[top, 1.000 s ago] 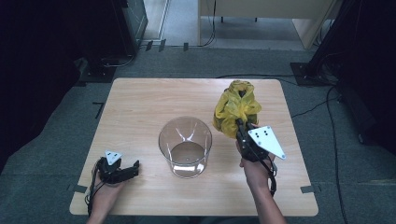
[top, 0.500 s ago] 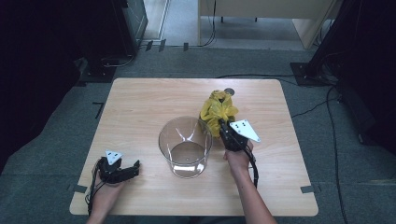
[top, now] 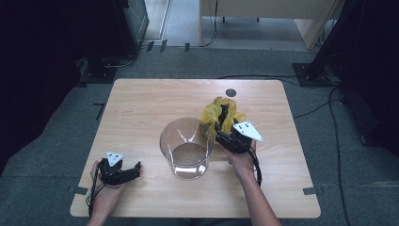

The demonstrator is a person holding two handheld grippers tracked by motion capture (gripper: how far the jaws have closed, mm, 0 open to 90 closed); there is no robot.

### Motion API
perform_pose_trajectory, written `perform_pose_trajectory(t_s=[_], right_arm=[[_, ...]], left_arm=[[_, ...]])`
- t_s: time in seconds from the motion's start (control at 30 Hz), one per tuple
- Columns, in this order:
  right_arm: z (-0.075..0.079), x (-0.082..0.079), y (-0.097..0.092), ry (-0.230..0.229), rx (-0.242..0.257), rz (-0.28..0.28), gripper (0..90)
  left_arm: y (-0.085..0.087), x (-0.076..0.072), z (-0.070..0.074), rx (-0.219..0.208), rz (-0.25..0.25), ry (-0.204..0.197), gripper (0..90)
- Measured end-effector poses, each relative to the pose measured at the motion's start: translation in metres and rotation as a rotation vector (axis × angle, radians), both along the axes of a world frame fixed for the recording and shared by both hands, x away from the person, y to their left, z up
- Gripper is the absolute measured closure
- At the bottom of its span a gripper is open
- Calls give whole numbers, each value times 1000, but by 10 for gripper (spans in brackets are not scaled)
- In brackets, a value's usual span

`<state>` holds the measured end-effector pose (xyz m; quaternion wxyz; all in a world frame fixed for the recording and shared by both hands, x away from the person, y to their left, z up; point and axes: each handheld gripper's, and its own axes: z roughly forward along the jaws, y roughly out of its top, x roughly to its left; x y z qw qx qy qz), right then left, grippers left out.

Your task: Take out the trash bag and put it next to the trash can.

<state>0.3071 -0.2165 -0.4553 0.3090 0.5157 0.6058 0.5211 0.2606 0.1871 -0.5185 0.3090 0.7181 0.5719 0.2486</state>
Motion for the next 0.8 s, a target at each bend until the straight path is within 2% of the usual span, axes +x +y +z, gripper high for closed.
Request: perform_pose_trajectory(t_s=[0.07,0.13,0.27,0.57,0.8], right_arm=[[1,-1,-1,4,7,7,244],[3,-5,-5,2,13,21,175],[7,-12,-13,-17,43,26,150],[13,-31,-38,-39,81,36,149],[13,-47,-56,-48,52,-4,149]], left_arm=[[0,0,0,-1,0,0,98],[0,0,0,-1,0,0,98],[0,0,0,0,0,0,97],[0,0,0,-1,0,0,98],[0,0,0,-1,0,0,97]])
